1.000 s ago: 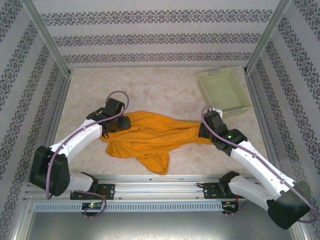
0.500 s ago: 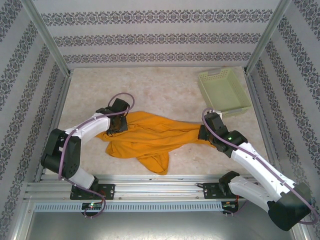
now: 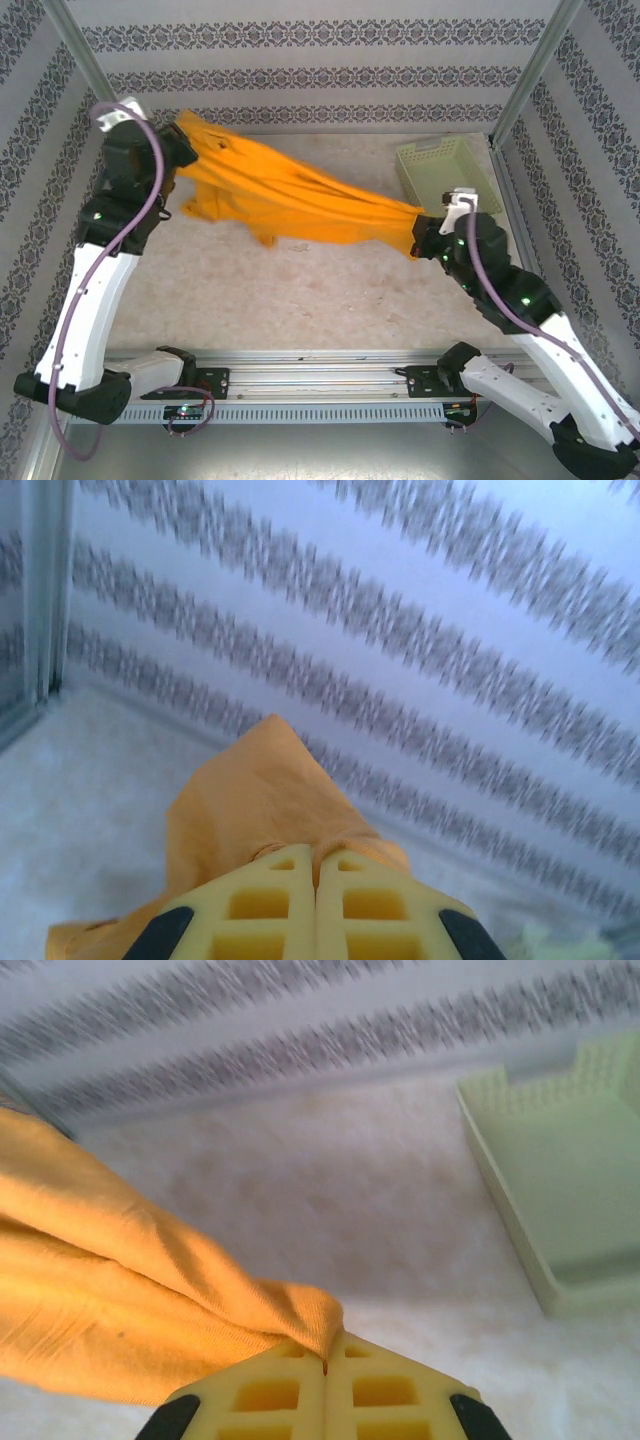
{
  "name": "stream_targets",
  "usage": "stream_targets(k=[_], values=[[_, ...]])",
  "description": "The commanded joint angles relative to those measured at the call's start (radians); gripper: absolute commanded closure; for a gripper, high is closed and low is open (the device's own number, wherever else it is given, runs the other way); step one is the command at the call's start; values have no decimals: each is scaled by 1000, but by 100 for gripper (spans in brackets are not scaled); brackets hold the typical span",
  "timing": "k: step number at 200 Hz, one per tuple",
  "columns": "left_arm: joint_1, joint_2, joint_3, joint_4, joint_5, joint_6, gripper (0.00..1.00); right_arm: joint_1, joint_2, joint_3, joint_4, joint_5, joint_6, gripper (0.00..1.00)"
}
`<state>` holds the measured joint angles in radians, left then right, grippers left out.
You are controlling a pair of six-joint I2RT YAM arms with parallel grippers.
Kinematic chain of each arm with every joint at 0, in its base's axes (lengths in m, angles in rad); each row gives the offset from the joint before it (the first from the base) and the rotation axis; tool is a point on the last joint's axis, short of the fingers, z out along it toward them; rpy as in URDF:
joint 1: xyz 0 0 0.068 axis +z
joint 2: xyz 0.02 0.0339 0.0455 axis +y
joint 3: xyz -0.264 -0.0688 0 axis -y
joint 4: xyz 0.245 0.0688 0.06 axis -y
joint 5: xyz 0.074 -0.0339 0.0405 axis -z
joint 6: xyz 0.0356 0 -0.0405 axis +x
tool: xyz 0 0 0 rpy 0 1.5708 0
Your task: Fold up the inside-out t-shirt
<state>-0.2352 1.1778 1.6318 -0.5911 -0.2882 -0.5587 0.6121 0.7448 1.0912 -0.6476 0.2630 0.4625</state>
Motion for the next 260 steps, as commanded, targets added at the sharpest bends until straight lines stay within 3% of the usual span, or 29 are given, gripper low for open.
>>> stream_targets(k=[1,32,49,86,114,156,178,217,260], values=[[5,39,70,-4,-118,49,100,68,30,29,9,-10,-29,100],[20,102,182,-22,-181,118,100,260,150,-16,107,50,-11,100],[39,170,244,-93,-174,122,100,317,225,-24,127,97,10,100],[146,283,369,-261,-151,82,100,400,350,-57,278,4,75,100],[223,236,383,-243,-99,73,100,524,436,20,297,46,10,100],[226,143,412,-199,-205,115,100,672,440,63,414,42,-88,100],[227,149,419,-142,-158,136,100,715,472,55,479,28,-86,100],[180,412,546,-161,79,139,100,696,483,-59,549,115,73,100],[-24,868,812,-256,196,243,100,624,413,-262,567,182,389,100]])
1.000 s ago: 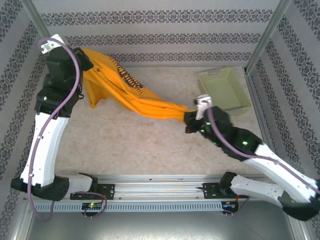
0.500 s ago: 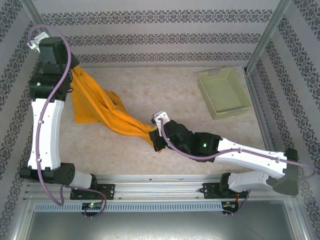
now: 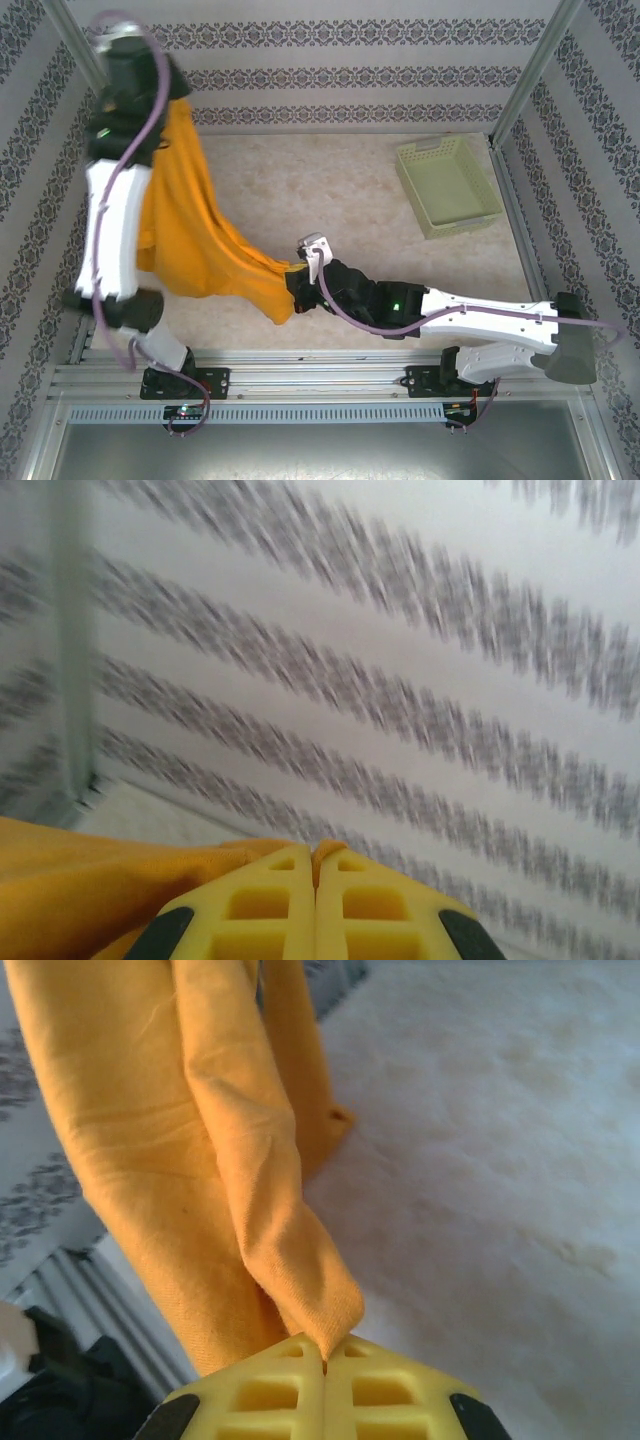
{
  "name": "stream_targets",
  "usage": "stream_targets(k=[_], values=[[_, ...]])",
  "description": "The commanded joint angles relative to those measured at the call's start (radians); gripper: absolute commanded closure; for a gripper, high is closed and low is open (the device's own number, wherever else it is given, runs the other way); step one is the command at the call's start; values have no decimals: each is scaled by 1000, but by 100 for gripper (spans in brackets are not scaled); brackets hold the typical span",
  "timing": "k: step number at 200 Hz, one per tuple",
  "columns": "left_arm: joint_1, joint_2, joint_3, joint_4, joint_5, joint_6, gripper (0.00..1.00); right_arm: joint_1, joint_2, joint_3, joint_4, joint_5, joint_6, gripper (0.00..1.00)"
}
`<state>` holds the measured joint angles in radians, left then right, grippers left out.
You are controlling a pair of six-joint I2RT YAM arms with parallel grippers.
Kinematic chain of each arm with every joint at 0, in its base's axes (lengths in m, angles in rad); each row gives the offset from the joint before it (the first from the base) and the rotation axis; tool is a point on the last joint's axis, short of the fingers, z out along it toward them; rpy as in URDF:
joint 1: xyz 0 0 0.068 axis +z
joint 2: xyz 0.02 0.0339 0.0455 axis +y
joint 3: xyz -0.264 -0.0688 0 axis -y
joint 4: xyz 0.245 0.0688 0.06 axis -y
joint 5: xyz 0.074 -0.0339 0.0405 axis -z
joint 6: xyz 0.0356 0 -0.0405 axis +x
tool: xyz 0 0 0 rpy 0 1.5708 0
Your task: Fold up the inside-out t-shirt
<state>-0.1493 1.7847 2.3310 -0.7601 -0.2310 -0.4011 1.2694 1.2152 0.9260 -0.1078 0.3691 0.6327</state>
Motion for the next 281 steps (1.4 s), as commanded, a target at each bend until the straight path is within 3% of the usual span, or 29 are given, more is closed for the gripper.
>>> stream_targets(k=[1,12,23,45,66,91,105,115,145,160,181,226,281], values=[[-112,275,119,-91,142,86,100,-35,-59,-103,29,77,223,100],[-143,404,210,-125,177,84,97,-41,-90,-156,34,101,278,100],[-170,523,285,-148,205,89,87,-42,-122,-188,7,143,325,100],[-210,675,364,-183,259,94,50,-62,-192,-225,-114,222,432,100],[-227,687,366,-253,245,90,22,-110,-268,-267,-190,247,495,100],[-227,605,325,-402,113,66,7,-179,-337,-304,-244,239,514,100],[-227,506,203,-452,41,30,6,-222,-367,-319,-272,224,516,100],[-226,390,8,-414,8,2,5,-250,-388,-333,-280,214,517,100],[-213,-102,-748,-20,-45,-96,4,-332,-425,-364,-297,171,497,100],[-190,-266,-963,17,-87,-167,7,-363,-440,-370,-310,151,480,100],[-164,-440,-1221,68,-65,-227,12,-399,-453,-379,-317,129,451,100],[-32,-648,-1597,201,80,-368,30,-462,-453,-394,-300,46,430,100],[49,-627,-1708,360,186,-392,43,-480,-459,-392,-306,17,420,100]])
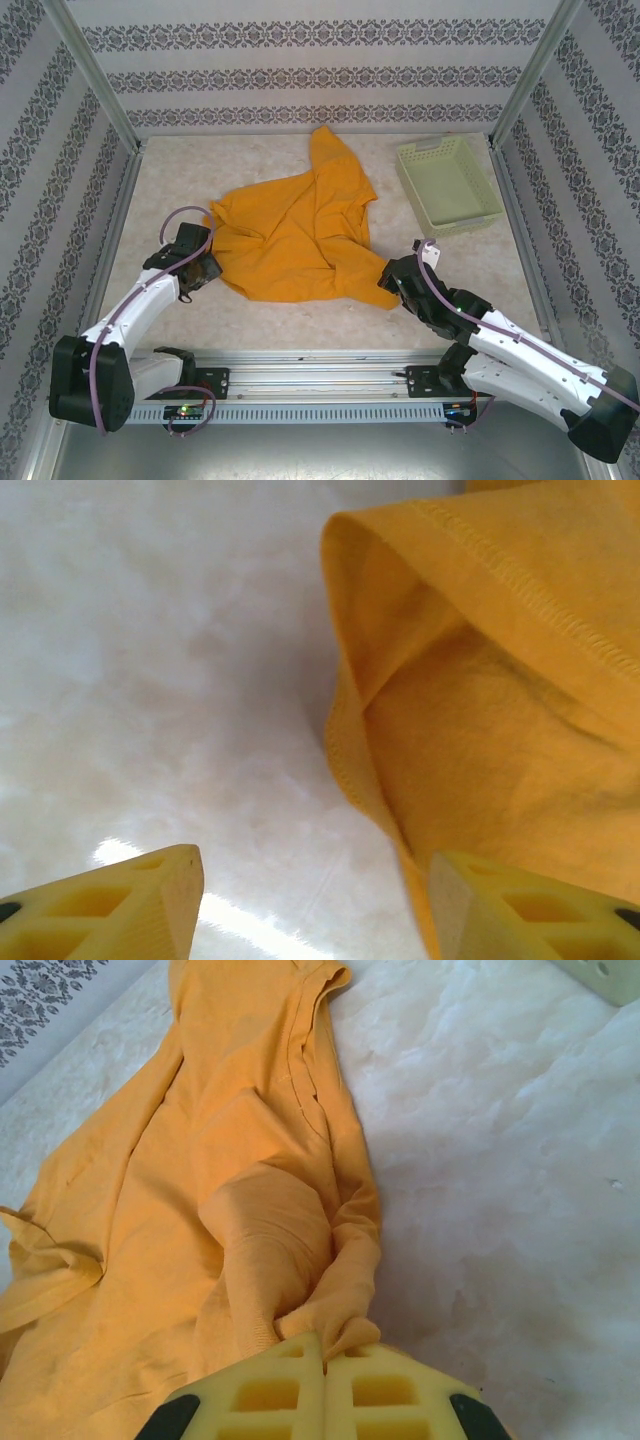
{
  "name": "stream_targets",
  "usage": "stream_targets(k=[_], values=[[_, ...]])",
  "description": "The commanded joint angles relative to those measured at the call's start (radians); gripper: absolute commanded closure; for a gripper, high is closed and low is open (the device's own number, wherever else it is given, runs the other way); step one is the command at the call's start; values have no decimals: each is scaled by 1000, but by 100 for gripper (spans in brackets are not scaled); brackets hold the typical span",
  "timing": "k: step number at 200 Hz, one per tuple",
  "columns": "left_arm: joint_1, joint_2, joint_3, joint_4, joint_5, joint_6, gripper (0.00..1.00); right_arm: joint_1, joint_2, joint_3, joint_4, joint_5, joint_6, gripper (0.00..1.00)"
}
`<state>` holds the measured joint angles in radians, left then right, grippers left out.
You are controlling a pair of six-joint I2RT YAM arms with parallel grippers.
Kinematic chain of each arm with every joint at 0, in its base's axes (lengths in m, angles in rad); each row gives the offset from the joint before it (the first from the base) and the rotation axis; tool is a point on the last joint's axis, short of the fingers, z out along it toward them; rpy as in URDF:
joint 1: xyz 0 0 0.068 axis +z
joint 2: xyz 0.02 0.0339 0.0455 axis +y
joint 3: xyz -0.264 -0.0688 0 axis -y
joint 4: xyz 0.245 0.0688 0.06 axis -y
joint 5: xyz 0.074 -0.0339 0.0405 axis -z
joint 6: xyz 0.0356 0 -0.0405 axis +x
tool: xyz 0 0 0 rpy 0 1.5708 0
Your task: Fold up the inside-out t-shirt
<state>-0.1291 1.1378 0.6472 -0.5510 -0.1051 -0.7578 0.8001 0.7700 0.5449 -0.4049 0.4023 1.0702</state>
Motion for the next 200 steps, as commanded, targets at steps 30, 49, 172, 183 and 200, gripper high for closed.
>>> stream_targets(k=[30,49,172,183,200], values=[[64,84,-51,236,94,-36,50,-16,-15,-2,-26,-23,-23,100],[69,123,-42,234,90,-41,56,-21,-22,7,-47,-17,-30,100],[98,-161,242,25,5,118,100,-340,-202,247,-380,-26,-235,100],[98,-190,253,33,12,122,100,-371,-213,270,-397,-43,-252,100],[100,-170,265,70,26,126,100,-407,-204,293,-403,-76,-267,100]])
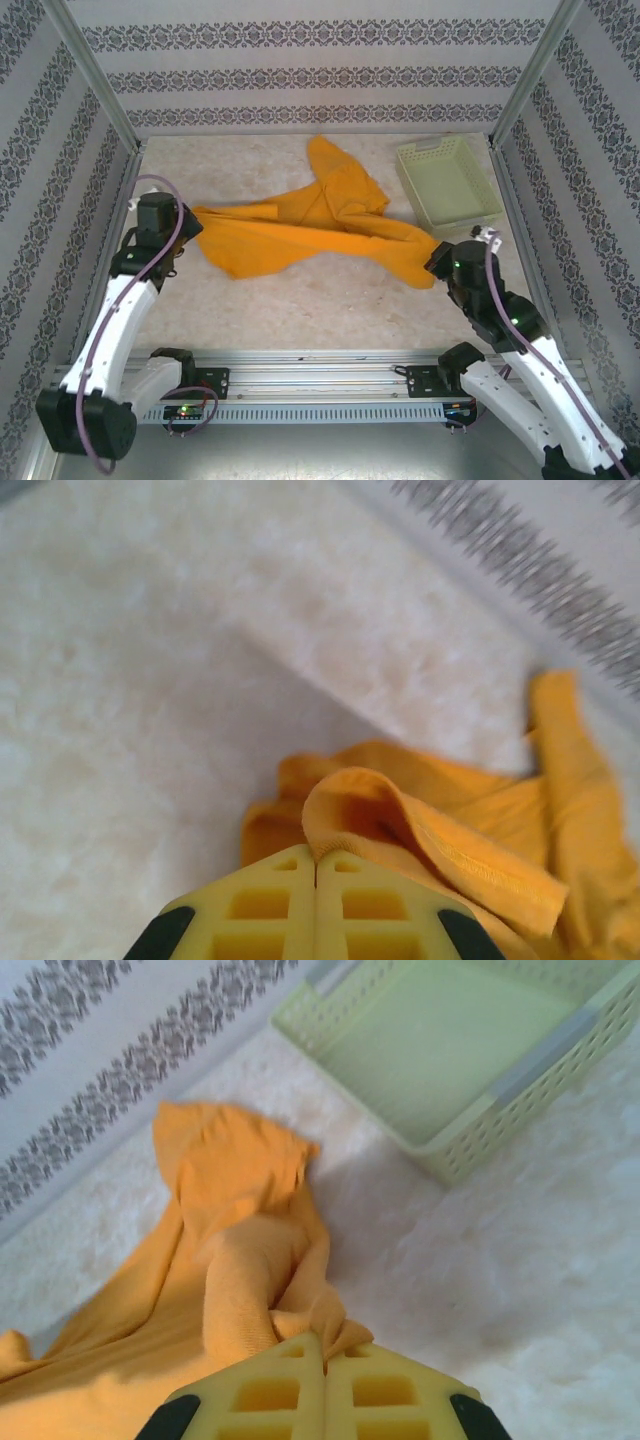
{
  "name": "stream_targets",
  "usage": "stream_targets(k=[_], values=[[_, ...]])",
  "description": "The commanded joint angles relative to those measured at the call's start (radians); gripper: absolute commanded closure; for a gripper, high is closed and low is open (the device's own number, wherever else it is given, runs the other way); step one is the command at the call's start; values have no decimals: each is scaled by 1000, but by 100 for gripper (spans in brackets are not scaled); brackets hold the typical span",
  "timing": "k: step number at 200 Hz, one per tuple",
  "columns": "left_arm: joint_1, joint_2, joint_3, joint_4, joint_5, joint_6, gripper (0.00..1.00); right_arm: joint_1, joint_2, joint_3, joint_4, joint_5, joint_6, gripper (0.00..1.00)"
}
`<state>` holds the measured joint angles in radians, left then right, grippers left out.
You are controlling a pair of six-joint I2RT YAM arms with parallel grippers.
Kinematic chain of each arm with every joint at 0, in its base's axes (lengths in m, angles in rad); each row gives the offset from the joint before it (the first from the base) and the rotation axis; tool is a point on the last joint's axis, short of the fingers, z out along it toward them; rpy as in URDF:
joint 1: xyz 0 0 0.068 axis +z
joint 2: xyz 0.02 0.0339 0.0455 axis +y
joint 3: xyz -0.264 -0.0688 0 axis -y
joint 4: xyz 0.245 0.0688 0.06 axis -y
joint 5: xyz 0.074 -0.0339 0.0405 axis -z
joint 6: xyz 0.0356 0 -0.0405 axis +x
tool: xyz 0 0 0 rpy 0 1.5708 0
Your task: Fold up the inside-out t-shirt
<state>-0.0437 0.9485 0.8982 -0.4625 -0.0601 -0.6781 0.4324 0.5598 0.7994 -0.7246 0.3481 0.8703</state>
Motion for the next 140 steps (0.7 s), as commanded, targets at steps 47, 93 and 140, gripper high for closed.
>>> stream_targets(k=[47,93,140], values=[[16,500,224,32,102,73,100,-106,232,48,101,-143,-102,100],[18,974,603,-56,177,155,81,-170,591,118,284,-261,-112,100],[16,849,491,-96,129,110,34,-205,699,156,313,-289,-128,100]])
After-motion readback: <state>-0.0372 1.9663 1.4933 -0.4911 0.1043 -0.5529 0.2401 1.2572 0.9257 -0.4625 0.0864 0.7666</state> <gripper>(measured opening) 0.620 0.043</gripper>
